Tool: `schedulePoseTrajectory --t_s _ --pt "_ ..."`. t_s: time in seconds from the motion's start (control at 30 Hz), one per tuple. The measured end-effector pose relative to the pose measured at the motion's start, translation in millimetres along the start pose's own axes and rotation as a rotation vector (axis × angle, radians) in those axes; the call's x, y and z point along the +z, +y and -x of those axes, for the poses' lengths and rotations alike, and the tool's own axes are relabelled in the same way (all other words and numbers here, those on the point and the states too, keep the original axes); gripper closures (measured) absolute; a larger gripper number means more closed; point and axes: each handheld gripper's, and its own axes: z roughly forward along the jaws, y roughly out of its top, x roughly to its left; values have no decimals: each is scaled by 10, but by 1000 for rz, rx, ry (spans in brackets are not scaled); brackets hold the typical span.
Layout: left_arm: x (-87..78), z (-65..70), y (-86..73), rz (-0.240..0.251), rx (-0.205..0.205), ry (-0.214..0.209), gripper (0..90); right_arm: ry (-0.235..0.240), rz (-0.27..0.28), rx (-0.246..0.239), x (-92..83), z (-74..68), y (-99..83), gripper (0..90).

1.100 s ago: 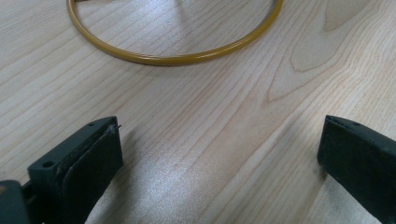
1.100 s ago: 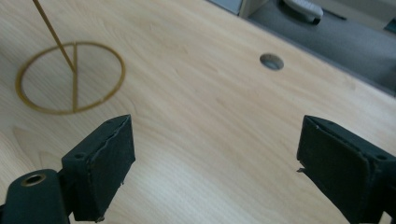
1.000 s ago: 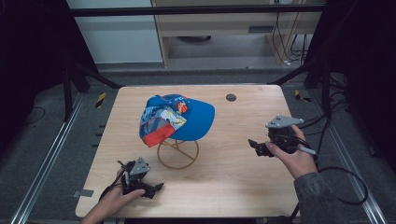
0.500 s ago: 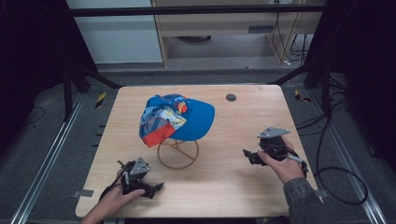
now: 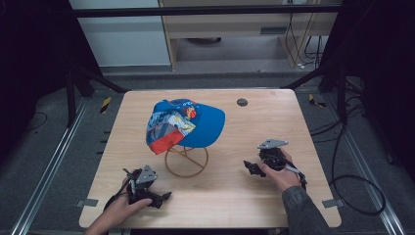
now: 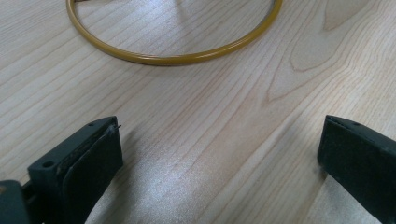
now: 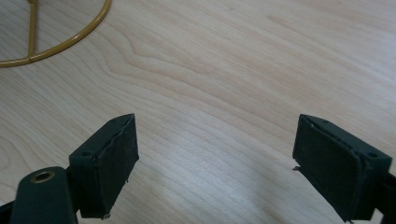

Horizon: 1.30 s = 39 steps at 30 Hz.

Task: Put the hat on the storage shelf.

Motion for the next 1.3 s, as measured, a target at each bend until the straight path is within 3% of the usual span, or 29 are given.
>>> schedulePoseTrajectory --t_s 0.27,0.83,0.93,1.03,1.3 --pt "0 0 0 0 0 0 0 5 -13 41 120 -89 -84 69" --pt "-2 0 0 -2 1 0 0 -13 15 67 165 -179 -237 70" --pt "-2 0 0 -1 2 1 0 -12 12 66 166 -182 -236 69" --pt "-2 0 -1 -1 1 0 0 -43 -4 10 174 -214 -242 72" --pt "-2 -1 -1 -1 3 2 0 -43 -5 5 125 -264 -288 72"
